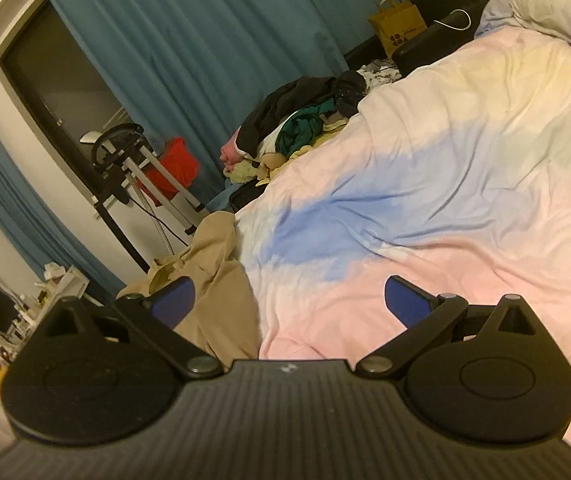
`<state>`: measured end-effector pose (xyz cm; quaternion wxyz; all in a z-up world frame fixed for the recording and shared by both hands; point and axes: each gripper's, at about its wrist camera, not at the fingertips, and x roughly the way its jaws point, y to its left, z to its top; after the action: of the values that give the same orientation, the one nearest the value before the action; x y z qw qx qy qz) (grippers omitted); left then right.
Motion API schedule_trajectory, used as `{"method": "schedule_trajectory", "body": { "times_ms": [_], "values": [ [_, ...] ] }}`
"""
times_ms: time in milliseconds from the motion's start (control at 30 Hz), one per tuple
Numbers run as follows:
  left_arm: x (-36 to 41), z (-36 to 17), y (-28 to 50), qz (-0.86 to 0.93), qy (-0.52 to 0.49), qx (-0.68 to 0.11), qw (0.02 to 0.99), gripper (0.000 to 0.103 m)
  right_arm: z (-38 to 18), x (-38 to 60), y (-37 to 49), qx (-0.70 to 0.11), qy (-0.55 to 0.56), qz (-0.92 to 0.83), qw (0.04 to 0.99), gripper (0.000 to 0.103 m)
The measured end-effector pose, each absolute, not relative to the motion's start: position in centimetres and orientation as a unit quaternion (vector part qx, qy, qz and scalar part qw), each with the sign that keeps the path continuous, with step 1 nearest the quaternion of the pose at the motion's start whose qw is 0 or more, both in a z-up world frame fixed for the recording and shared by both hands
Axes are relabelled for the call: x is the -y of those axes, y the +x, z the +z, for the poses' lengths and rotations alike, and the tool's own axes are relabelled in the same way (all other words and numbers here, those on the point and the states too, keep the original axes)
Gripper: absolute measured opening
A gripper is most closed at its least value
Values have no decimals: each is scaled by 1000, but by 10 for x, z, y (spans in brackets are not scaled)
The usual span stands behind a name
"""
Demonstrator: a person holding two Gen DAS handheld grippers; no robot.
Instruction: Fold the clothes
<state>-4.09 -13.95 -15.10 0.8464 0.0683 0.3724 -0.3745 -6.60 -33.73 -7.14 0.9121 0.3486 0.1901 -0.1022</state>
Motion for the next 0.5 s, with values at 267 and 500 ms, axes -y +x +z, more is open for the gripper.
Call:
{"method": "schedule_trajectory", "body": {
  "times_ms": [267,500],
  "values": [
    [13,-106,-41,-326,-206,-381,840,6,-70,325,-63,-199,338,-89,916,103],
    [-43,-161,-26,-218,-288,-501,786,9,-71,302,-53,-224,315,-70,920,103]
  ]
}}
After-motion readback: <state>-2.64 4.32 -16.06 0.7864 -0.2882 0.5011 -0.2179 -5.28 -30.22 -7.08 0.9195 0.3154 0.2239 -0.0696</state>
